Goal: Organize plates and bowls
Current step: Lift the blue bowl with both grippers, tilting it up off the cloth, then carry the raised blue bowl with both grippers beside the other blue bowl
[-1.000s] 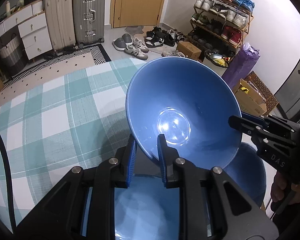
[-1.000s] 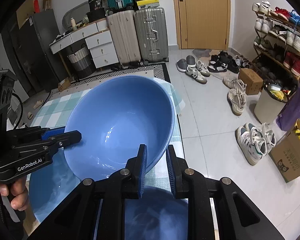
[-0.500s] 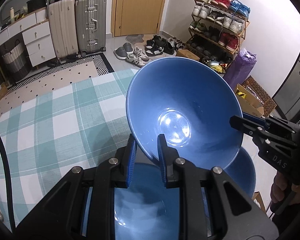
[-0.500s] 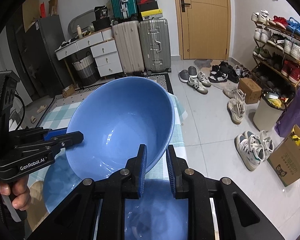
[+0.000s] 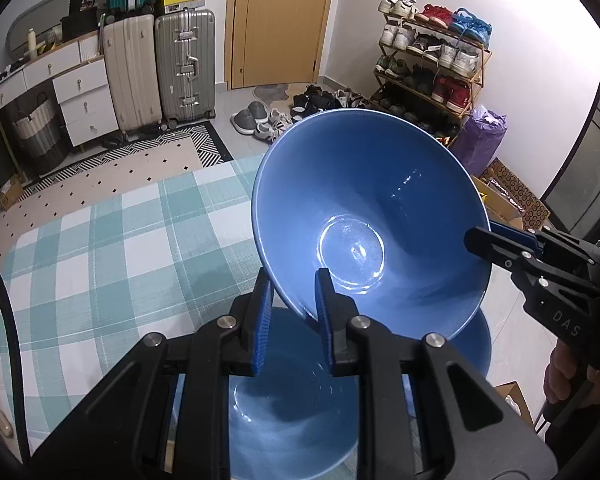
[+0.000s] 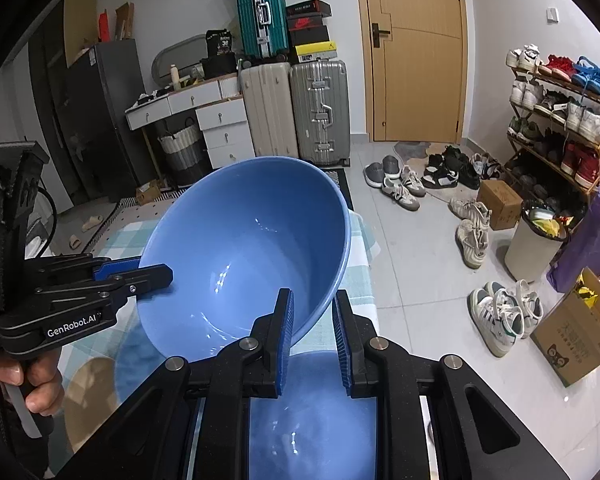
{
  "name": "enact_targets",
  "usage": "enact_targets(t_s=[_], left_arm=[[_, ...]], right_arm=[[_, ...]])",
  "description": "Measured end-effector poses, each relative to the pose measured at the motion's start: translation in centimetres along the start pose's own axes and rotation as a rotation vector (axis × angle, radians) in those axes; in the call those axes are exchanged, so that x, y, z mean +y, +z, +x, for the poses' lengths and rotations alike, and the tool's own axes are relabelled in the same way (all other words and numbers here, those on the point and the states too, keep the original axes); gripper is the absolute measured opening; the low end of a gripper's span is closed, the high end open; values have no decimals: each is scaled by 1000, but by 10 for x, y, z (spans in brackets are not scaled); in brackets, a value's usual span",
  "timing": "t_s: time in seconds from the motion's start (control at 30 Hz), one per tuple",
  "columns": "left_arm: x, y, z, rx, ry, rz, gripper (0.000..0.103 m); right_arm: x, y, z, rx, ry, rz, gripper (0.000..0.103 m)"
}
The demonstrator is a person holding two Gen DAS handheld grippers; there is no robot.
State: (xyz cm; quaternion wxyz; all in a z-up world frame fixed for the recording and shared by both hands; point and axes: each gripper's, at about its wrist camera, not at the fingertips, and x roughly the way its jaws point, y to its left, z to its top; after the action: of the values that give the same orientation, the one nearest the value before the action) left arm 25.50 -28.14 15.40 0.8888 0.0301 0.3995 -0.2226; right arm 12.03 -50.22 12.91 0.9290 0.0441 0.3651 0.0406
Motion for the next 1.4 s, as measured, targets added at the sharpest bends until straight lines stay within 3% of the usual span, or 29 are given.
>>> enact_targets(t_s=[0.73, 1.13, 1.4], left_arm=[[-1, -27, -96, -68, -1, -24, 18], [4, -40, -117, -69, 3, -27, 18], [15, -65, -139, -70, 10, -35, 18]], right_arm=[[42, -8, -56, -59, 29, -31, 20], [66, -22, -66, -64, 42, -39, 20], [82, -30, -70, -64, 56, -50, 20]])
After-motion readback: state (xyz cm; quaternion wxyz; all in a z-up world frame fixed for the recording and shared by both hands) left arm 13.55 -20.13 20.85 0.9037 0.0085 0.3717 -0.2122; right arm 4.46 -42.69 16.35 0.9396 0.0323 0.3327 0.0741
